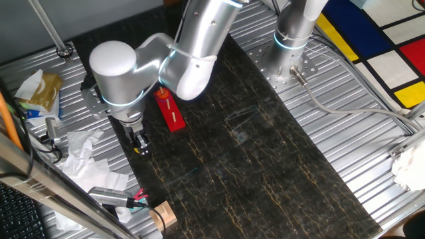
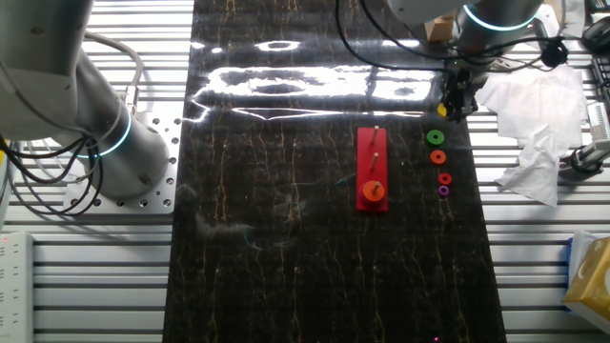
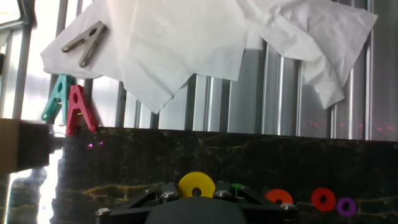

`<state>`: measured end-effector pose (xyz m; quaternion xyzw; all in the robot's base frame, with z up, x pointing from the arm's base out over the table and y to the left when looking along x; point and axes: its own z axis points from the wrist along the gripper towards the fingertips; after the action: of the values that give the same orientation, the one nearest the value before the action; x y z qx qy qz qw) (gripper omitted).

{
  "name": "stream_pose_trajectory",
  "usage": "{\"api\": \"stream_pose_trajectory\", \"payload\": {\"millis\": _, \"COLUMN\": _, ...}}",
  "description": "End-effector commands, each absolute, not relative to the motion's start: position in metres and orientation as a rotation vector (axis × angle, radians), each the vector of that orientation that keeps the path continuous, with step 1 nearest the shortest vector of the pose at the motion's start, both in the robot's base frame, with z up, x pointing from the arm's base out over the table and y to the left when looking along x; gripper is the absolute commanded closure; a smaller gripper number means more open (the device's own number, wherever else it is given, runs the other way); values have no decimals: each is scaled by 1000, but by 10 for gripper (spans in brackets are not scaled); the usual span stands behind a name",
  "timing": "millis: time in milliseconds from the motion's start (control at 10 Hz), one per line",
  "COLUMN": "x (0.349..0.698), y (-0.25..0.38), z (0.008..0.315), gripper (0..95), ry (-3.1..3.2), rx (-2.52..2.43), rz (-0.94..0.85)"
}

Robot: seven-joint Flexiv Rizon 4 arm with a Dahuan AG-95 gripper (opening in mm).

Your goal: Take out one Hanoi block and throw it aside

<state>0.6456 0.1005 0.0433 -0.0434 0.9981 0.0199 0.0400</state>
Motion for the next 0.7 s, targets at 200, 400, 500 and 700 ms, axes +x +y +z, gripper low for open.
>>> {"api": "stream_pose_trajectory", "payload": {"millis": 200, "x": 642, "y": 101, "z": 38, "gripper": 950, "ry": 3055, "rx": -126, "rz": 55}}
{"api": "stream_pose_trajectory", "payload": {"millis": 400, "x": 641, "y": 101, "z": 35, "gripper": 950, "ry": 3056, "rx": -133, "rz": 48}}
{"api": "stream_pose_trajectory", "payload": {"millis": 500, "x": 640, "y": 100, "z": 34, "gripper": 950, "ry": 3056, "rx": -135, "rz": 50}}
{"api": "stream_pose_trajectory", "payload": {"millis": 700, "x": 638, "y": 98, "z": 29, "gripper": 950, "ry": 3054, "rx": -142, "rz": 54}}
